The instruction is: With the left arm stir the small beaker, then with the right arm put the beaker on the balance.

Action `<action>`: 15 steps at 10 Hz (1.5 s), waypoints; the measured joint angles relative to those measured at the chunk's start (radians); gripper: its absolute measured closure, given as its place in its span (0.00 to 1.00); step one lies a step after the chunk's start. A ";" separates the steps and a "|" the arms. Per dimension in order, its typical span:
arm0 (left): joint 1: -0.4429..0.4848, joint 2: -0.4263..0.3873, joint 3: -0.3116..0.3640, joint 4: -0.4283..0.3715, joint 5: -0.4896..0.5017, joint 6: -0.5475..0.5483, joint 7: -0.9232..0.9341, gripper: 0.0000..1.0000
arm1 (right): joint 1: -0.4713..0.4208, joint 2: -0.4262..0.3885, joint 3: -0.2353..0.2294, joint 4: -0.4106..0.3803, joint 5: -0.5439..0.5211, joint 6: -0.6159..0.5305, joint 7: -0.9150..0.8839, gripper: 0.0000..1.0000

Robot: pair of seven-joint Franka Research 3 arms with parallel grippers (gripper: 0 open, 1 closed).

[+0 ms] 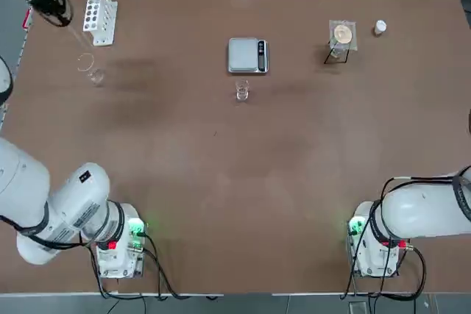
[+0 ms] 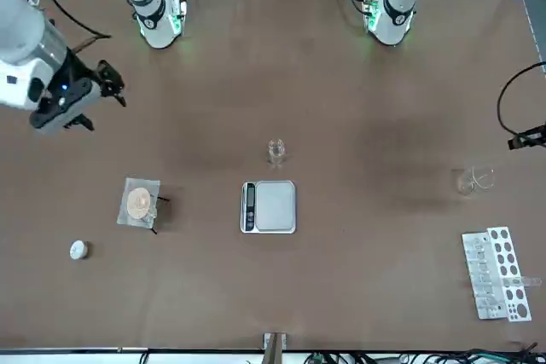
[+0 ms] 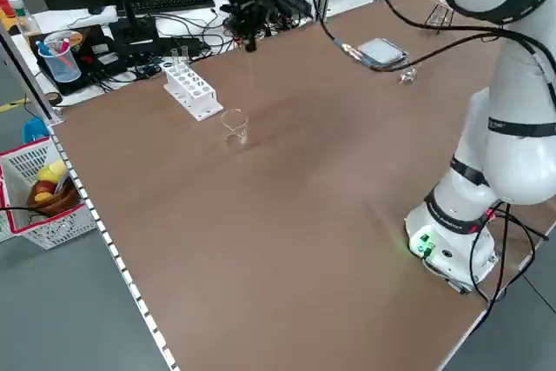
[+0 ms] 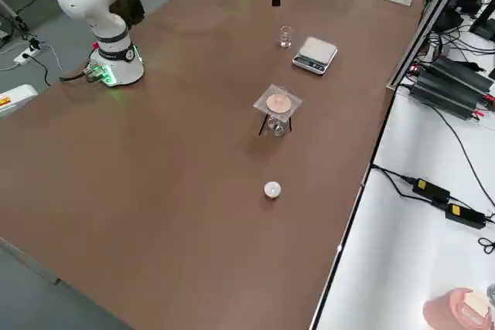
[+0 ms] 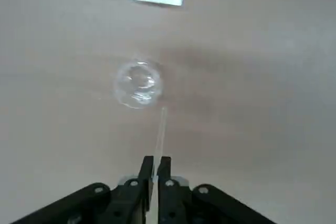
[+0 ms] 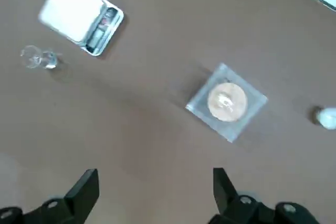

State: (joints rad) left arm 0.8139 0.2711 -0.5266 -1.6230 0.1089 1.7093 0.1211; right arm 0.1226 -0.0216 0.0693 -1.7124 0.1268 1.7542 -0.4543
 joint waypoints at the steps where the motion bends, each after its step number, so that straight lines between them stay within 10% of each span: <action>1: 0.047 0.010 0.001 -0.011 0.000 0.023 0.061 0.93 | 0.025 0.007 0.001 -0.041 0.024 0.076 -0.056 0.04; 11: 0.085 0.150 -0.005 -0.042 0.000 0.143 0.122 0.93 | 0.246 0.066 0.003 -0.337 0.389 0.688 -0.419 0.05; 15: 0.085 0.225 -0.004 -0.043 0.001 0.180 0.139 0.93 | 0.285 0.128 0.003 -0.399 0.786 0.802 -0.814 0.05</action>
State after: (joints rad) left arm 0.8994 0.4963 -0.5306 -1.6659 0.1098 1.8890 0.2598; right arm 0.4071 0.1060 0.0726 -2.1112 0.9130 2.5560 -1.2681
